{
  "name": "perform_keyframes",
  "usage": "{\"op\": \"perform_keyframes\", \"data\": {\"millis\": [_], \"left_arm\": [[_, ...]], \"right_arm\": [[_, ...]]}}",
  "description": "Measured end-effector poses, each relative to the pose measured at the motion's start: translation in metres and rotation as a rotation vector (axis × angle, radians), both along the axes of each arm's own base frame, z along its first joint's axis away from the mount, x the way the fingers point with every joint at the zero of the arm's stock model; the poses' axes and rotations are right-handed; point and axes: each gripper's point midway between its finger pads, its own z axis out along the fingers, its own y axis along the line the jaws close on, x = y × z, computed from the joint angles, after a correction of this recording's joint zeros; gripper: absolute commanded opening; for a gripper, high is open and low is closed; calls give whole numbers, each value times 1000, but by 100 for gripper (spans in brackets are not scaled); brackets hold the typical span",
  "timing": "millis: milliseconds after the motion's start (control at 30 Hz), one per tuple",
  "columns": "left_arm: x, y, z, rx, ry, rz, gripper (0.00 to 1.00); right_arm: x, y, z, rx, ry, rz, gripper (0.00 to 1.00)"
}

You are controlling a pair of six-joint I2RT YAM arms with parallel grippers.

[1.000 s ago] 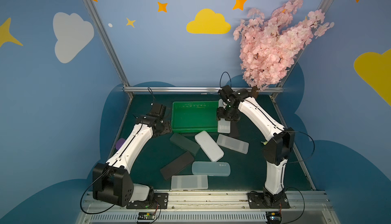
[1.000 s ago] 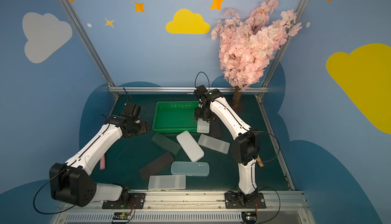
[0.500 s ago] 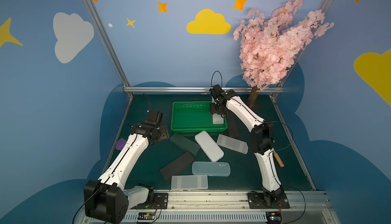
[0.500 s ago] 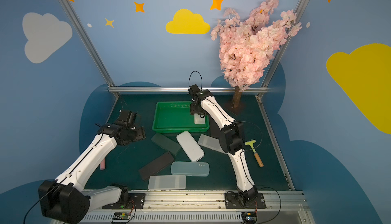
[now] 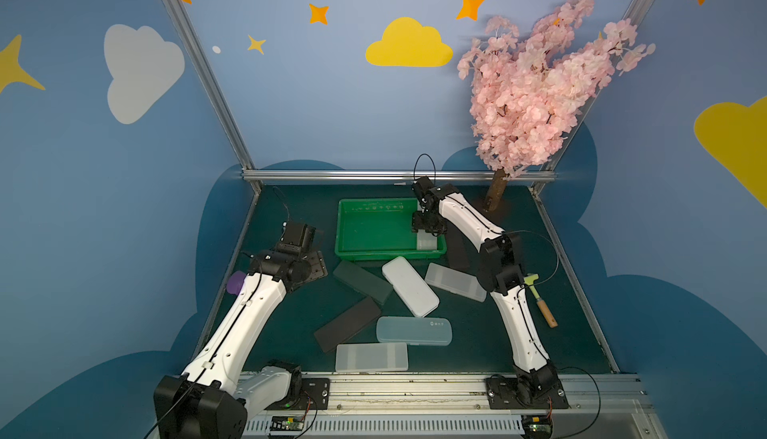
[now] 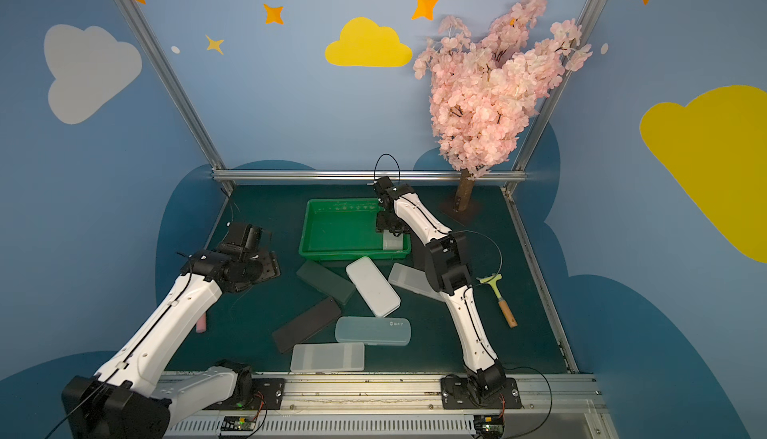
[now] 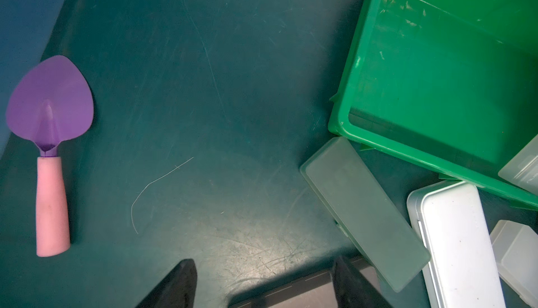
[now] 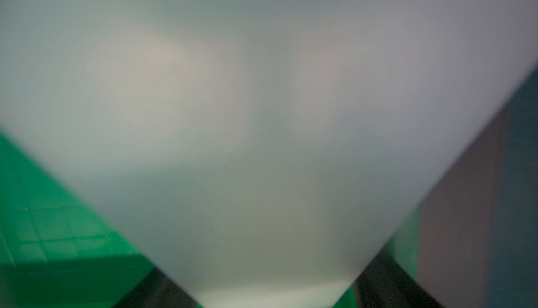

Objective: Put the pencil case into the storage box
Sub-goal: Place the pencil case at the storage box, then pick up the pencil case from the center of the board.

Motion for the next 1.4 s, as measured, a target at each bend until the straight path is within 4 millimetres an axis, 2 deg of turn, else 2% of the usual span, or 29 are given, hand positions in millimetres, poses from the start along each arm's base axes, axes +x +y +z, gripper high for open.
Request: {"op": "perform_keyframes", "data": {"millis": [167,300,533,667,800,1000,1100,1233,1400], "left_arm": [[0,1,0,5,1,5,77],[0,2,0,9,0,6,77],[-1,3,0,14,4,8,77],[-3,3,-1,18,14,3,77],[-8,3,-3,18,32,-6,77],[-29,-4,-10,-19,77,-36,76],[-44,-17,-20,-41,128,-92,76],[-59,-49,-30,-76,193,-227,78],[-73,-97,-44,-106,303,-445,80]], "right_arm": [[4,2,-14,42,45,-20,85],[1,7,-23,56,80,-19,87],[-4,8,-23,51,100,-13,89],[-7,7,-17,19,89,-8,94],[-17,-1,13,-18,67,-11,99],[-41,-25,92,-43,10,-27,98],[-55,-42,122,-53,-4,-48,98],[-80,-63,141,-74,27,-59,98],[-115,-86,133,-133,117,-42,99]]}}
